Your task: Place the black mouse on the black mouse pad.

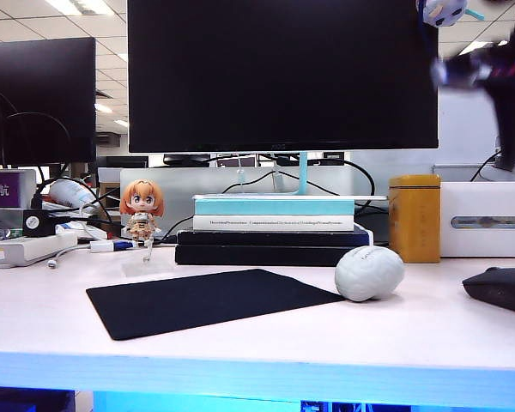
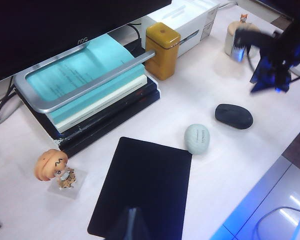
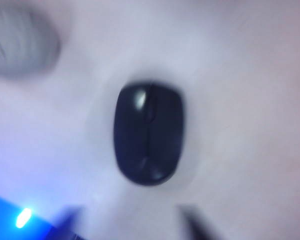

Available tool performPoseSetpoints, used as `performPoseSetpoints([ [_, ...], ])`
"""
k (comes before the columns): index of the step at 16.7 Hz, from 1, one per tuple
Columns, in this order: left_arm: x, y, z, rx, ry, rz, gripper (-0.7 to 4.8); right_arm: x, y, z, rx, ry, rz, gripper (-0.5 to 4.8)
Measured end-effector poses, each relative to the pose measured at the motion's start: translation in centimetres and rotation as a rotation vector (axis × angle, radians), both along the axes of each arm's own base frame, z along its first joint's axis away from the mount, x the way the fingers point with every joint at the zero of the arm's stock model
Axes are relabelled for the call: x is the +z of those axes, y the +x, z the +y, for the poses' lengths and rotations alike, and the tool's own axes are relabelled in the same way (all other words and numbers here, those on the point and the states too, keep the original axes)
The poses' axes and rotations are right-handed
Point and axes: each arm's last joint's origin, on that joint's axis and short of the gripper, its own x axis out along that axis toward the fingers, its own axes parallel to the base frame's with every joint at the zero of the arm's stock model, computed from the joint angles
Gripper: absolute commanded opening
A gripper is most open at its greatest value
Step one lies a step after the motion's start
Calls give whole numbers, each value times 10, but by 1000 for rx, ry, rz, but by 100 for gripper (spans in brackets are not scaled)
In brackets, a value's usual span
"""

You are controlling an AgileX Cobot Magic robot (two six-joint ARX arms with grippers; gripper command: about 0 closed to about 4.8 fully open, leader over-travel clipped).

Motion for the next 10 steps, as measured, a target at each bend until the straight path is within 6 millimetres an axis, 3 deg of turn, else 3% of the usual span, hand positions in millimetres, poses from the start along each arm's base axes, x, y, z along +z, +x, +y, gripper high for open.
performPoseSetpoints([
  [4,0,0,0,-5,-2,0,-5,-37,20,3,11,-31,156,479],
  [7,0,1,0,-7,-3,1,-6,-48,32,4,16,-28,118,479],
  [10,1,2,0,-7,-4,-13,-6,-55,33,4,40,-33,125,479],
])
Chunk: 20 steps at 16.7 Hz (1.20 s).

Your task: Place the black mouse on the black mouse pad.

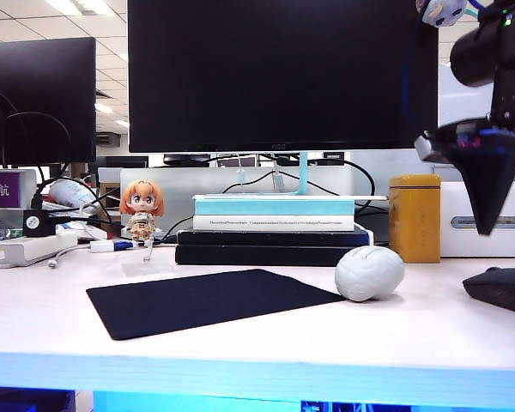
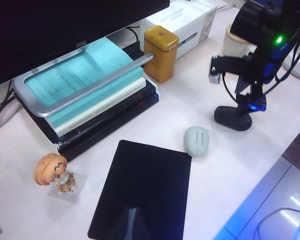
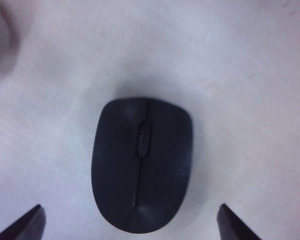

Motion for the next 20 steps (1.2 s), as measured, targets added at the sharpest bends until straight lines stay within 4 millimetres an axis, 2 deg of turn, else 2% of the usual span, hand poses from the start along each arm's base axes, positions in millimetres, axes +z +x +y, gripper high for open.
performPoseSetpoints([
  [7,2,1,0,0,-3,-22,-5,-32,-7,-1,1,-5,53,479],
  [13,2,1,0,0,-4,-22,-5,-58,6,1,-9,-12,88,479],
  [20,2,1,0,0,-3,-23,-6,-60,9,4,-17,-21,84,479],
])
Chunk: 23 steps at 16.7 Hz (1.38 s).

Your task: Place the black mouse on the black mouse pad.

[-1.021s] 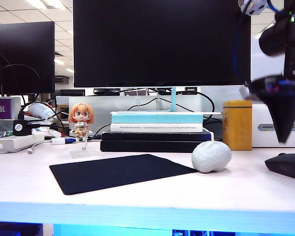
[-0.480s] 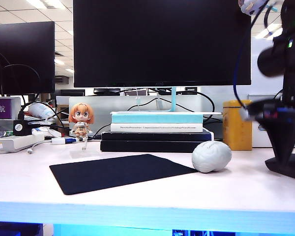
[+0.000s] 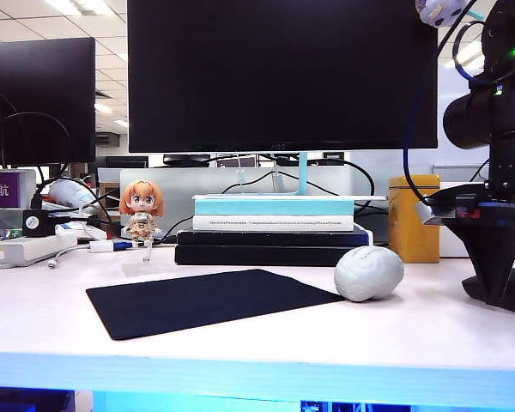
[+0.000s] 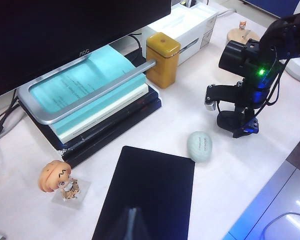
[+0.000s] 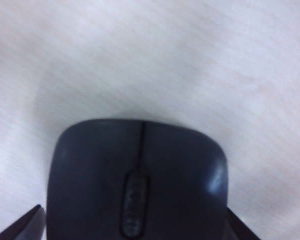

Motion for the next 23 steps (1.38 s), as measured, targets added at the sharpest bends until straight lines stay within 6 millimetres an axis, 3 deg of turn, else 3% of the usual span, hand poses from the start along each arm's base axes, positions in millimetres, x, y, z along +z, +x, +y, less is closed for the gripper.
performPoseSetpoints([
  [5,0,0,0,0,-1,-6,-6,0,0,0,-17,1,0,473],
  [7,0,0,0,0,-1,-6,-6,0,1,0,-25,3,-6,397],
  [17,0,0,0,0,-1,-6,-6,0,4,1,-54,-17,-41,395],
  [20,0,0,0,0,-1,-6,-5,-1,5,0,-60,-43,-52,223],
  [23,0,0,0,0,-1,-6,-6,0,5,0,-62,-45,-53,224],
])
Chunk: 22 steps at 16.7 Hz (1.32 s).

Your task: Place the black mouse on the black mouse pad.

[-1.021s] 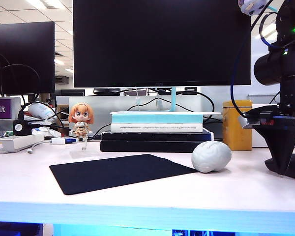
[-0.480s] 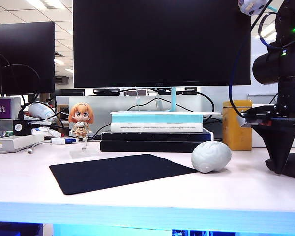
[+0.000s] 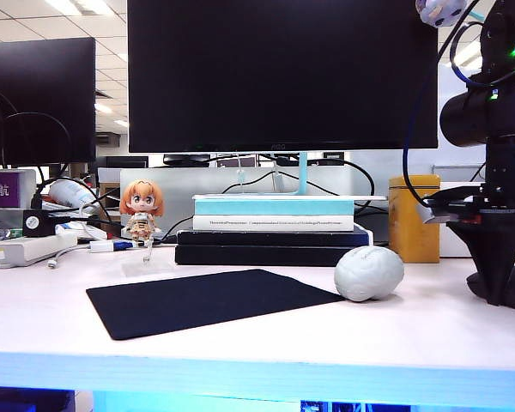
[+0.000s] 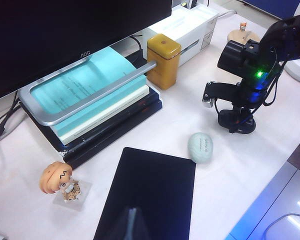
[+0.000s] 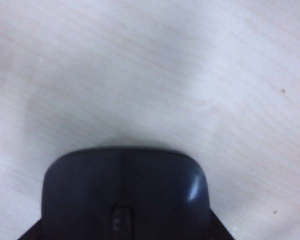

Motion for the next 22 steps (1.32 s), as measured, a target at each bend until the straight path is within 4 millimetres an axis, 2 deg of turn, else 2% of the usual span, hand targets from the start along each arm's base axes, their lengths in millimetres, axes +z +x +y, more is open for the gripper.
performPoseSetpoints([
  [7,0,0,0,0,0,0,-5,2,-2,0,0,2,5,224],
  [9,0,0,0,0,0,0,-5,12,-5,-1,0,3,16,224],
  [12,0,0,0,0,0,0,-6,51,7,2,3,12,-44,224],
  [15,0,0,0,0,0,0,-5,81,10,10,25,17,-66,224],
  [16,0,0,0,0,0,0,-5,100,12,16,43,23,-104,224],
  [17,0,0,0,0,0,0,-6,116,14,26,71,32,-156,224],
  [20,0,0,0,0,-1,-2,-6,147,12,55,153,59,-254,224],
  [22,0,0,0,0,-1,-4,-5,166,5,87,228,94,-335,224],
])
